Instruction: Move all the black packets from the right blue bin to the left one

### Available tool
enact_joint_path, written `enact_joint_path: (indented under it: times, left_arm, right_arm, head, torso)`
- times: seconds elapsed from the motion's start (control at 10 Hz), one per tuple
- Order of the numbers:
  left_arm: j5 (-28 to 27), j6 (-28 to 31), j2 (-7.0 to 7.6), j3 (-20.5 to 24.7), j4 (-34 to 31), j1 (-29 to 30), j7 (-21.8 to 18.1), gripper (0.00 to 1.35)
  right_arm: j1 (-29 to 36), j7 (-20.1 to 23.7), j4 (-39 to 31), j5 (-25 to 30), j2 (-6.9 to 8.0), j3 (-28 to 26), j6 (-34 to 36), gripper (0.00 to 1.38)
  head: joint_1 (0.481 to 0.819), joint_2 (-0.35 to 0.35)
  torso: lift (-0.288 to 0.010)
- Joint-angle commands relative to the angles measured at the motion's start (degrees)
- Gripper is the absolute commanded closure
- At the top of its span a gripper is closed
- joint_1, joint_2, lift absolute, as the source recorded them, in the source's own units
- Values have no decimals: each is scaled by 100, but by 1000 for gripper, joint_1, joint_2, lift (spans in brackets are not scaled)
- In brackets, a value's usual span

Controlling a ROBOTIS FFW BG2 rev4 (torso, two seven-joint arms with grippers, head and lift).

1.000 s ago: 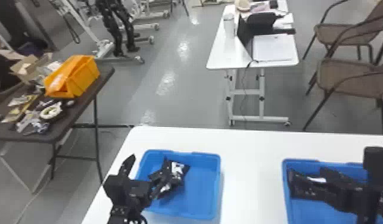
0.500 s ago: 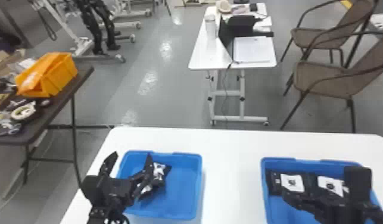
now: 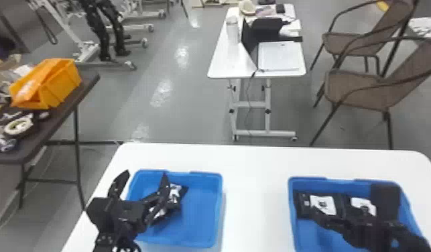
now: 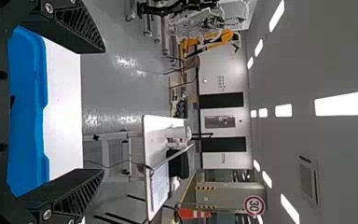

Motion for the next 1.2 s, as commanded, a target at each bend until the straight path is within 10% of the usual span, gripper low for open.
enact_joint_path:
  times: [0.0, 0.6, 0.7, 0.8, 1.1]
  left_arm:
    - [6, -5, -15, -10, 6, 3, -21, 114]
    - [-3, -22, -15, -36, 14, 3, -73, 116]
    - [-3, -31, -15, -36, 23, 12, -73, 116]
    - [6, -40, -15, -27, 23, 12, -73, 116]
    - [-12, -57, -15, -27, 76, 3, -73, 114]
  right_arm:
    - [-225, -54, 484, 20, 27, 67, -184, 91]
    - [-910, -361, 1592, -24, 54, 542, -492, 117]
    - [-919, -370, 1627, -147, 45, 533, -378, 398]
    - [-857, -370, 1478, -235, 10, 533, -290, 1107]
    - [-383, -713, 704, -648, -34, 506, -237, 1280]
  head:
    - [695, 168]
    - [695, 189]
    - [695, 186]
    - [695, 185]
    - [695, 184]
  torso:
    - [0]
    - [0]
    - [0]
    - [0]
    - [0]
